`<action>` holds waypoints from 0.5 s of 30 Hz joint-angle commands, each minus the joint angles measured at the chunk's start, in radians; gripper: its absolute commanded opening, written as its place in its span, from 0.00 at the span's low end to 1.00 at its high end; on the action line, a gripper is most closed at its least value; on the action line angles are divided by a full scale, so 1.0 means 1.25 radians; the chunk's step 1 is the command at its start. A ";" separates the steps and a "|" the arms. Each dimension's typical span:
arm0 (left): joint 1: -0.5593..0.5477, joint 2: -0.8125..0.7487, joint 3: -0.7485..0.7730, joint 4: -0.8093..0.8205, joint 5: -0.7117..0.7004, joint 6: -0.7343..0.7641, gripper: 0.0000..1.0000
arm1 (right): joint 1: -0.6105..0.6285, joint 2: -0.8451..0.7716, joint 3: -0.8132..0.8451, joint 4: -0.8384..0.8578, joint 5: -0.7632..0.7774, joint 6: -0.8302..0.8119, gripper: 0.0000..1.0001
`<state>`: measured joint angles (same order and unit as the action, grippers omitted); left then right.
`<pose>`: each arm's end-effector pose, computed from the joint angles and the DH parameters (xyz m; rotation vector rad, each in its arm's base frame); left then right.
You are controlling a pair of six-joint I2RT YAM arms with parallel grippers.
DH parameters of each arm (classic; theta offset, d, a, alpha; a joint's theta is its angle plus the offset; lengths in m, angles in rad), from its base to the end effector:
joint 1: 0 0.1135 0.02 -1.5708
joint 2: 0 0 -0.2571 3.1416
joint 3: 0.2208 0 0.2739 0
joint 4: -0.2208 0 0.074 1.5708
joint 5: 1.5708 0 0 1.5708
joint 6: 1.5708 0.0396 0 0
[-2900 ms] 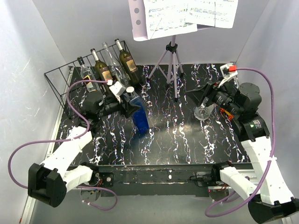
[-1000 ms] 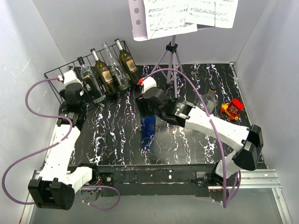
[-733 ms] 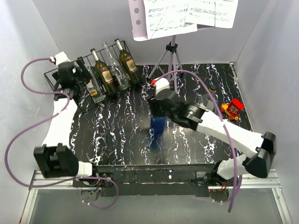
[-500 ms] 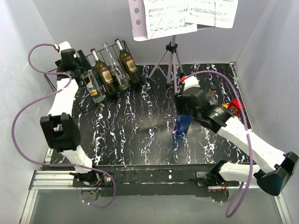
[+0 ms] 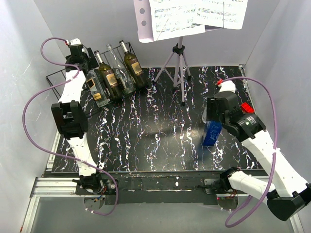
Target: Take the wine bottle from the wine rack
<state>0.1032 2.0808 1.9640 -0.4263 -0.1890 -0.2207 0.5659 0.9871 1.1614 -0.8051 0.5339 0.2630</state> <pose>0.5111 0.0604 0.3080 -0.4501 2.0572 0.1293 0.1952 0.1001 0.3697 -0.0282 2.1046 -0.0954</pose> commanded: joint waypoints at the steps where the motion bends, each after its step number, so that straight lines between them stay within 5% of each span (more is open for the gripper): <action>1: 0.003 -0.003 0.055 0.006 0.024 0.017 0.79 | -0.066 -0.061 -0.009 0.073 0.031 0.008 0.30; 8: -0.006 0.033 0.087 0.026 0.021 0.018 0.77 | -0.178 -0.099 -0.053 0.083 -0.024 0.002 0.33; 11: -0.010 0.050 0.094 0.024 0.024 0.011 0.74 | -0.180 -0.106 -0.055 0.086 -0.025 0.008 0.42; 15: -0.020 0.057 0.082 0.024 -0.008 0.012 0.73 | -0.180 -0.110 -0.047 0.082 -0.016 0.013 0.66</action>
<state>0.0937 2.1361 2.0472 -0.4004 -0.1699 -0.2100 0.3443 0.8776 1.0817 -0.8009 0.4942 0.2771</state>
